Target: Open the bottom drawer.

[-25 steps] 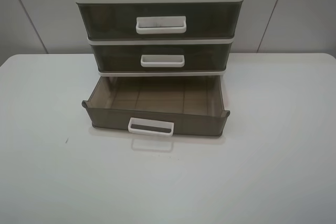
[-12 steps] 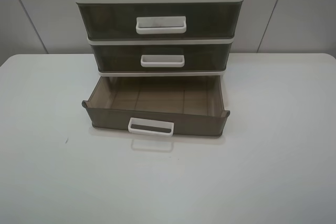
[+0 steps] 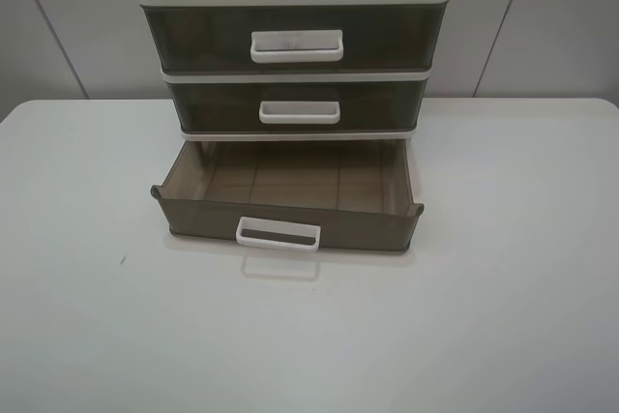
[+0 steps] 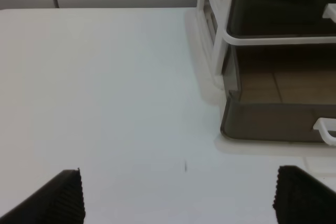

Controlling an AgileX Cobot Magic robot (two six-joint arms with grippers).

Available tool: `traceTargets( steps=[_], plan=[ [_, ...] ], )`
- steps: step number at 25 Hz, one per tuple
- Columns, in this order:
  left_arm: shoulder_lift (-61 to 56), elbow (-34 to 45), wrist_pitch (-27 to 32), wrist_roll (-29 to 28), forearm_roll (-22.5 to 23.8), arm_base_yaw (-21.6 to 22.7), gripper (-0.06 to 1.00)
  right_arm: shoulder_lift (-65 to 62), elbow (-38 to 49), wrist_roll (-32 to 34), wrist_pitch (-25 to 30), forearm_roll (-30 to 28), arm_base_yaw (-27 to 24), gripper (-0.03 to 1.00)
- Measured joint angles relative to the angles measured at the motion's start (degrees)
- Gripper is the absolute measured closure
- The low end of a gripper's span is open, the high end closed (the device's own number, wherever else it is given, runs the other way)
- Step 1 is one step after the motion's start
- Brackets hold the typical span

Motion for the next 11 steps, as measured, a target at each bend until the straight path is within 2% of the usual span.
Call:
traceTargets(
  steps=[11],
  plan=[
    [0.0,0.0,0.0,0.0,0.0,0.0,0.20,0.0,0.0,0.0,0.0,0.0,0.0,0.34]
  ],
)
